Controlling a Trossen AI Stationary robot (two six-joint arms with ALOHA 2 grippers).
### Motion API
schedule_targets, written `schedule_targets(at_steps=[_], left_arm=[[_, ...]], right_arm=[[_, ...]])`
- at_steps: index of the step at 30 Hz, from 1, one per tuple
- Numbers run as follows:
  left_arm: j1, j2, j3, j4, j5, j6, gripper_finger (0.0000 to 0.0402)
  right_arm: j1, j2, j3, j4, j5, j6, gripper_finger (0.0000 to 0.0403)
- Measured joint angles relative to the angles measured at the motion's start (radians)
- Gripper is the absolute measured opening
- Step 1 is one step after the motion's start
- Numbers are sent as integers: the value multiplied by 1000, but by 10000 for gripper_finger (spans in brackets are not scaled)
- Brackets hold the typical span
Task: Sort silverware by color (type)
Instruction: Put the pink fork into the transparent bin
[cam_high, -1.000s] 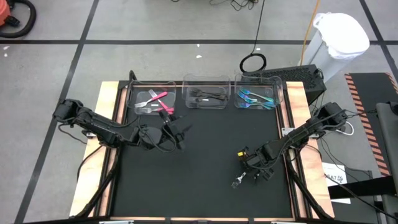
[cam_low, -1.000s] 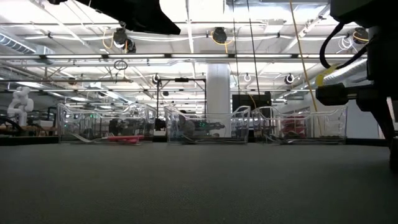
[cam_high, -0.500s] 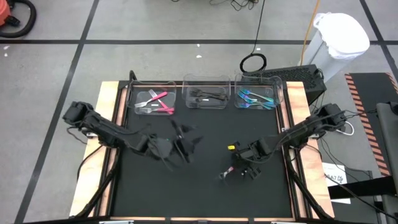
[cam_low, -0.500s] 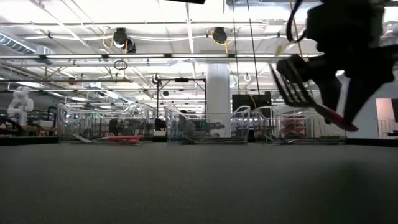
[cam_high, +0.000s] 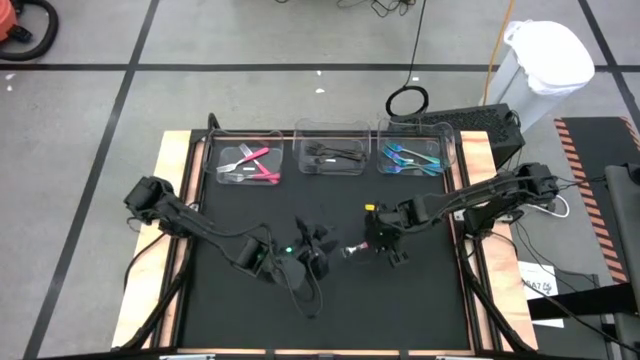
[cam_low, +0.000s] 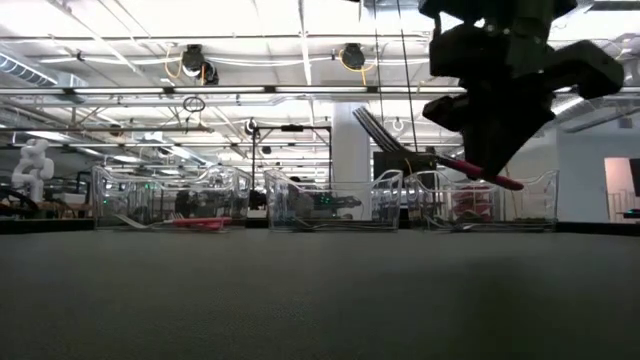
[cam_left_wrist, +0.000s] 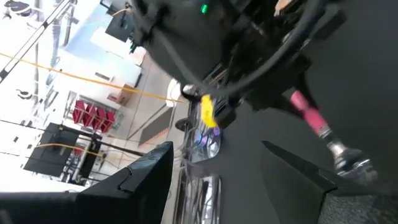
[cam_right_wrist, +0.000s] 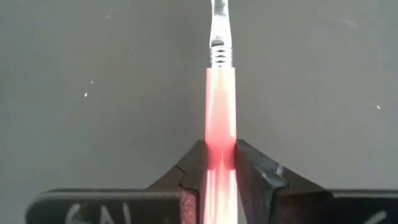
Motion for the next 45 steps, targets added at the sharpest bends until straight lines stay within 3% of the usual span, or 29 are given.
schedule_targets(at_steps=[8,16,20,27,31,38,45], left_arm=[[-8,10,21,-31,0,-5,237],[-7,10,21,-117,0,-74,237],[-2,10,21,-123,3,-81,237],[40,10,21,-158,131,-177,237],[73,31,21,-190,149,-201,237],[131,137,20,-105,216,5,237],[194,233,20,110,147,191,237]], right_arm=[[-57,-33,-4,94,2,83,58],[-95,-38,-15,167,-4,63,58],[-139,-48,-65,201,-77,39,58],[-234,-91,-116,226,-130,29,59],[-267,-132,-139,226,-129,55,59],[-296,-187,-153,229,-126,110,59],[-295,-191,-154,208,-125,110,59]])
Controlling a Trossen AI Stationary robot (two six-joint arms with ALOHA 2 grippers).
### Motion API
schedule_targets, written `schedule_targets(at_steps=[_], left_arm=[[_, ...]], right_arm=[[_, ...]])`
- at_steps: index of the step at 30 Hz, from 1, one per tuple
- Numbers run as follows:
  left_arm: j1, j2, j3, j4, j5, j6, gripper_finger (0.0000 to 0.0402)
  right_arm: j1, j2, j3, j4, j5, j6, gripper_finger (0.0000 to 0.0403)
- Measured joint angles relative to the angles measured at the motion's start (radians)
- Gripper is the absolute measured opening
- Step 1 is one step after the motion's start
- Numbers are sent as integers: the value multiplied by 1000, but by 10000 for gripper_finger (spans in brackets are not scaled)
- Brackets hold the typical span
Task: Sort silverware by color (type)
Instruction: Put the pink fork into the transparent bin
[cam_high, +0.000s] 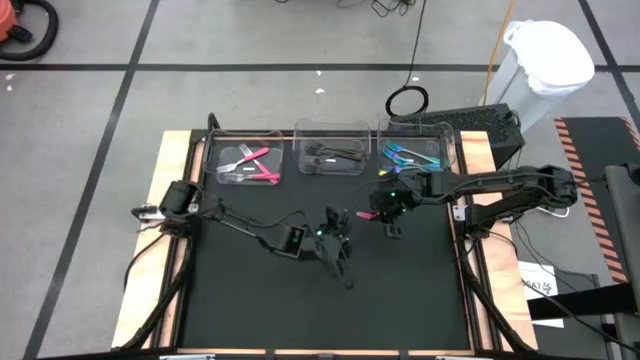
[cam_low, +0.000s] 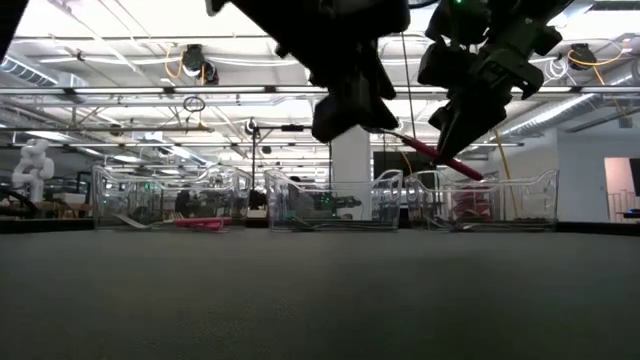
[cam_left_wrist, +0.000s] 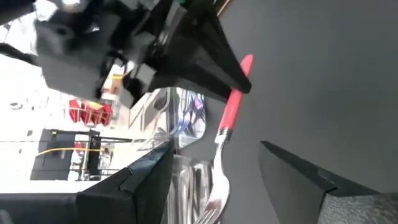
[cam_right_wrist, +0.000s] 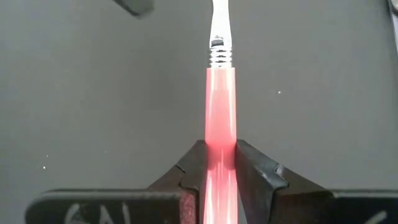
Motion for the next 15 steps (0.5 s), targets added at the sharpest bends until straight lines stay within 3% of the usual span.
schedule_targets(at_steps=[10,15], left_arm=[[48,88,0,149,28,103,237],[53,128,0,260,-35,205,223]], right_arm=[[0,0,0,13,28,-3,59],[0,0,0,14,26,-6,59]])
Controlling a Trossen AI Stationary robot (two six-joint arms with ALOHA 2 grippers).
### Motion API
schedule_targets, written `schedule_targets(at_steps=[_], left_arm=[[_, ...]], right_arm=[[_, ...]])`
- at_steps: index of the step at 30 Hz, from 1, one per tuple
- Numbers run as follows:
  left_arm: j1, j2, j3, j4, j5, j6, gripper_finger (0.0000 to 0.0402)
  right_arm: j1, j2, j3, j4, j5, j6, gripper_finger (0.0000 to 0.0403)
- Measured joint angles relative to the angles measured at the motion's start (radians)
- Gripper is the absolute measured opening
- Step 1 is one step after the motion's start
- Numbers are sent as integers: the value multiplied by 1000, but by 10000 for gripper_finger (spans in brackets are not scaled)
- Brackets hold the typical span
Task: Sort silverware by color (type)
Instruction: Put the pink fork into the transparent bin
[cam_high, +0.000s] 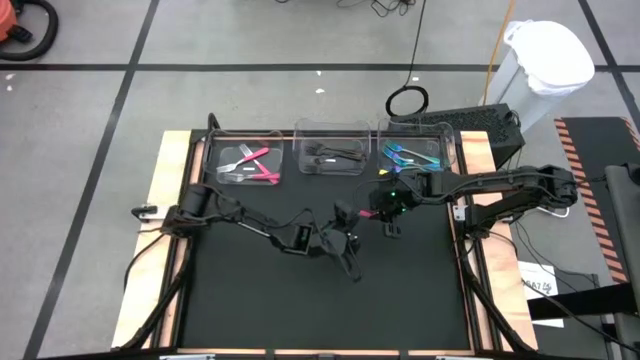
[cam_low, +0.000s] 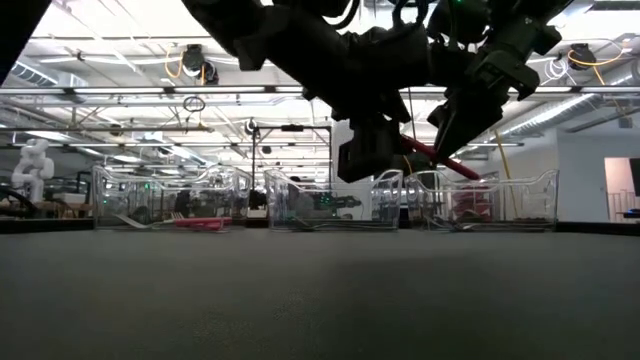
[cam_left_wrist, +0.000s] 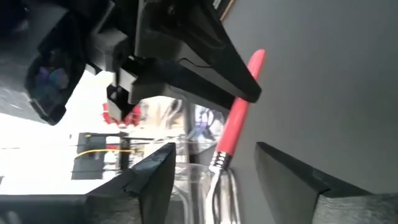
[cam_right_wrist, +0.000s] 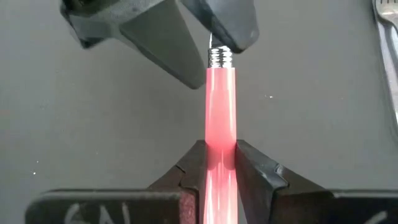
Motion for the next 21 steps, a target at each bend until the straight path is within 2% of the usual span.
schedule_targets(at_steps=[3,10,21], left_arm=[[1,20,0,45,-14,41,196],[9,28,0,10,-36,50,137],[15,28,0,6,-57,47,84]], right_arm=[[0,0,0,0,0,-2,59],[0,0,0,0,-1,-4,59],[0,0,0,0,-2,-13,59]])
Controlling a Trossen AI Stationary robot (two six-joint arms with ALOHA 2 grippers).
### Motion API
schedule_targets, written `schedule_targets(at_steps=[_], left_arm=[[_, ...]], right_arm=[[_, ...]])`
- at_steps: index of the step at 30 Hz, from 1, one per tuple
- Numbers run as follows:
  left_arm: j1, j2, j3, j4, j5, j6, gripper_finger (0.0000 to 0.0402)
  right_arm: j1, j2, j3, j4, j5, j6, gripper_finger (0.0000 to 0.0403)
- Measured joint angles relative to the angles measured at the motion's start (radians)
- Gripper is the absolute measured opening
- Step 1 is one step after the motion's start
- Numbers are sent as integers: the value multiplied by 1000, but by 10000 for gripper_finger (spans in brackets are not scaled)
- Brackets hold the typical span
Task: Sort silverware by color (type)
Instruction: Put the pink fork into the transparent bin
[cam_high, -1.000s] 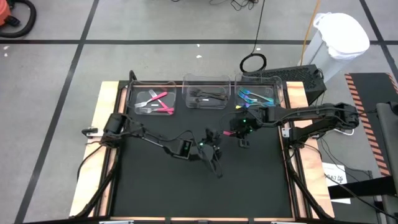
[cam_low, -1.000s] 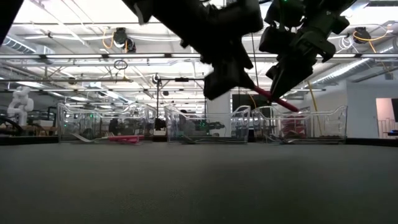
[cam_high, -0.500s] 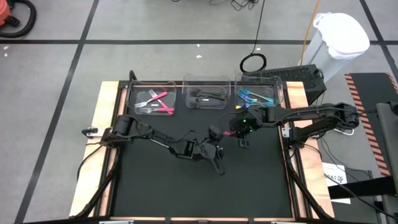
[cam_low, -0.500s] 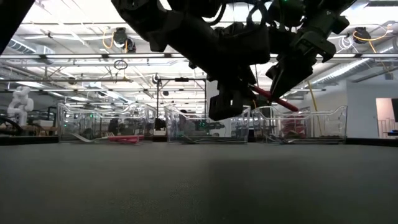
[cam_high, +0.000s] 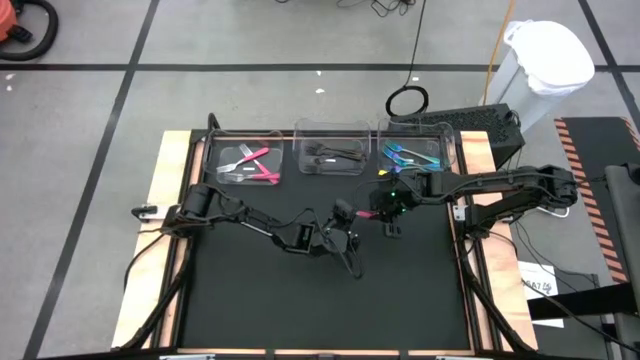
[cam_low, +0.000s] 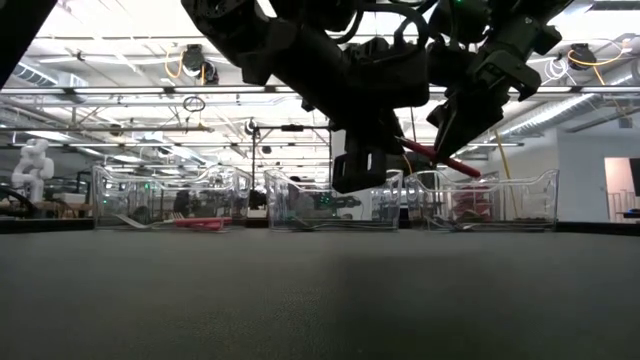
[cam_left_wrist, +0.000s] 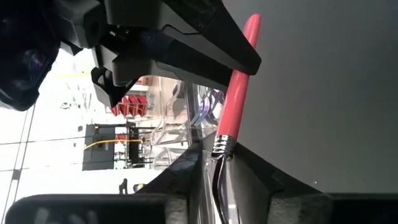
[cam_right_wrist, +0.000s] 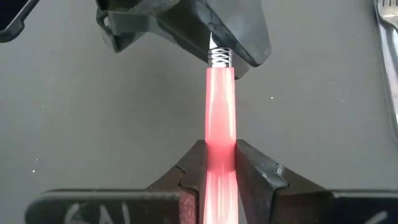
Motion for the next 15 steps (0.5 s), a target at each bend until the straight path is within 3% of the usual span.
schedule_targets(at_steps=[8,15], left_arm=[[1,0,-2,-14,-19,-46,15],[1,1,-2,-13,-29,-50,12]], right_arm=[[0,-1,1,-2,-1,0,59],[0,-2,2,0,-1,-8,71]])
